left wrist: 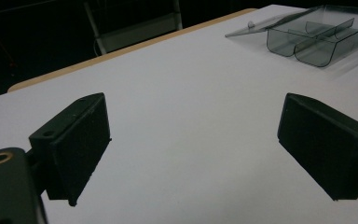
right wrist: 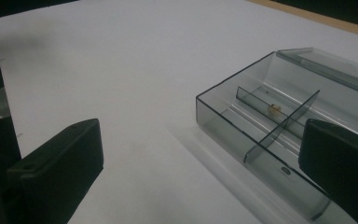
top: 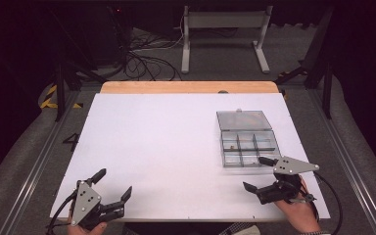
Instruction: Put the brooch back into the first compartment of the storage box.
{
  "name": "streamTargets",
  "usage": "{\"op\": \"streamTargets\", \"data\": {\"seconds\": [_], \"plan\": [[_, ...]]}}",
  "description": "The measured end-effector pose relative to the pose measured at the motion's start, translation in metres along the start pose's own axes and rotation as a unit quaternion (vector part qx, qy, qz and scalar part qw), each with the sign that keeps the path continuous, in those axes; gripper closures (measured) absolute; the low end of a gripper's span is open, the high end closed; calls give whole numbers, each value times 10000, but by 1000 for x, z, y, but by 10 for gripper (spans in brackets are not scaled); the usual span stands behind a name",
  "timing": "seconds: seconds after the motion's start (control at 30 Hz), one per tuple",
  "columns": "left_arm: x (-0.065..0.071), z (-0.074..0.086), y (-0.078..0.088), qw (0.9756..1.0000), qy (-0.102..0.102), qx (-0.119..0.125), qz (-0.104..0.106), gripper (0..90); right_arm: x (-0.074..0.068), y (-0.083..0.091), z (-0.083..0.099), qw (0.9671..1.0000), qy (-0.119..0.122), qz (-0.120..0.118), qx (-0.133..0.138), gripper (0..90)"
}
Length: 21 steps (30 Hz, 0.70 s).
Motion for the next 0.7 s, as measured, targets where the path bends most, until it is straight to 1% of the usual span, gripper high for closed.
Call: {"op": "streamTargets", "data": {"seconds": [0.17,0.3,0.53,0.7], "plan": [[0,0,0,10000,1,1,-10,97,-1,-1,12,9999,100,-59,-115,6],[0,0,0,10000,-3,-5,-6,97,0,-1,19,9997,141,-34,-203,5],[0,0,0,10000,-32,28,-5,98,2,0,33,9994,109,44,-315,5],[0,-1,0,10000,-39,47,11,97,4,2,37,9995,77,71,-304,4]]}}
Point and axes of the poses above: each handheld gripper's, and its own axes: y roughly backward along the jaws, z roughly out of its underside, x roughly to its right, the point moved 6 cm from there along -y, roughly forward along the jaws, and after that the axes turned 7 degrees about x, right-handed, at the moved point
